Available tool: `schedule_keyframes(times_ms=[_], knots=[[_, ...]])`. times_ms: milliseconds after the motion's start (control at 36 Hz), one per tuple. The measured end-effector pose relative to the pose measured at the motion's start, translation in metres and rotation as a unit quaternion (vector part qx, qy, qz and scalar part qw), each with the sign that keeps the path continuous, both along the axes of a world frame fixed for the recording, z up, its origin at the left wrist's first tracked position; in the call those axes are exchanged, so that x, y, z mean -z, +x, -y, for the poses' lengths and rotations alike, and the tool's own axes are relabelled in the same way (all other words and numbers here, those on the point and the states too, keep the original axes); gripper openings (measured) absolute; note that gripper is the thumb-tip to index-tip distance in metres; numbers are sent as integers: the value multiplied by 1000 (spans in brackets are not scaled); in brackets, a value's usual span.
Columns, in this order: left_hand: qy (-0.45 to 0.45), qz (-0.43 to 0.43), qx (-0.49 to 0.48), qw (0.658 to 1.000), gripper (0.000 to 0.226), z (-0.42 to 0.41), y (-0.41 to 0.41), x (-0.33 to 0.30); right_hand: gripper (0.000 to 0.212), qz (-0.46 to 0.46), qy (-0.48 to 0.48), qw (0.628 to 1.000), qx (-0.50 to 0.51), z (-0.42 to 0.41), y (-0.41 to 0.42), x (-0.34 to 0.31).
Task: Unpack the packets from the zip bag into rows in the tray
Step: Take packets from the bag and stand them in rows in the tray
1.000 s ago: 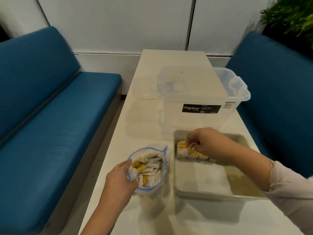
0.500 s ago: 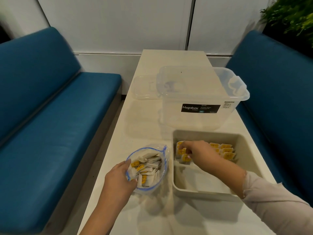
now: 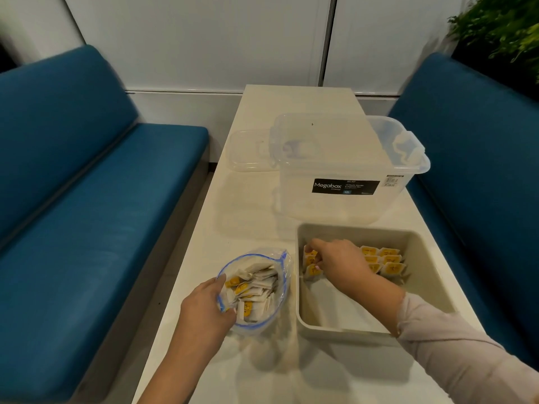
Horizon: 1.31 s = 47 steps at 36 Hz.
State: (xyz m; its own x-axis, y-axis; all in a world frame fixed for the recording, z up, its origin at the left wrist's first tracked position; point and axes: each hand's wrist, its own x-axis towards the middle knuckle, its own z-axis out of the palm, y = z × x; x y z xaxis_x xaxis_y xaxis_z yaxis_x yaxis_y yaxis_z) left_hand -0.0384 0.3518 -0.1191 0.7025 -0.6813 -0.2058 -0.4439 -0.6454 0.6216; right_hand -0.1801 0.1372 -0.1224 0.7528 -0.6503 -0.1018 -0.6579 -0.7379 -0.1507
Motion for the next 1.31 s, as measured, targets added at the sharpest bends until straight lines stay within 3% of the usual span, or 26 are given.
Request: schedule_keyframes(times_ms=[333, 556, 694, 806, 889, 972, 1056, 1139, 1222, 1306], knots=[[3, 5, 8, 1000, 65, 0, 1, 1, 28, -10, -45, 999, 8, -5, 5, -4], [-2, -4, 3, 1000, 65, -1, 1, 1, 31, 7, -16, 1000, 18, -2, 5, -4], [-5, -7, 3, 1000, 65, -1, -1, 0, 15, 93, -8, 995, 30, -12, 8, -26], [-6, -10, 6, 1000, 65, -1, -2, -1, 18, 135, 13, 991, -10, -39, 21, -49], [-4, -14, 6, 1000, 65, -1, -2, -2, 23, 100, 9, 993, -63, -59, 38, -51], [-6, -18, 8, 1000, 64, 1, -2, -5, 24, -1, -46, 993, -112, -72, 54, -42], [-8, -24, 8, 1000, 64, 1, -1, -6, 14, -81, -93, 979, -162, -80, 67, -39], [-8, -24, 8, 1000, 64, 0, -1, -6, 32, -118, -100, 971, -181, -87, 78, -31], [-5, -24, 8, 1000, 65, 0, -1, -8, 12, -142, -112, 965, -191, -93, 87, -24], [1, -22, 12, 1000, 66, 0, -1, -9, 17, -153, -128, 959, -201, -95, 92, -19]])
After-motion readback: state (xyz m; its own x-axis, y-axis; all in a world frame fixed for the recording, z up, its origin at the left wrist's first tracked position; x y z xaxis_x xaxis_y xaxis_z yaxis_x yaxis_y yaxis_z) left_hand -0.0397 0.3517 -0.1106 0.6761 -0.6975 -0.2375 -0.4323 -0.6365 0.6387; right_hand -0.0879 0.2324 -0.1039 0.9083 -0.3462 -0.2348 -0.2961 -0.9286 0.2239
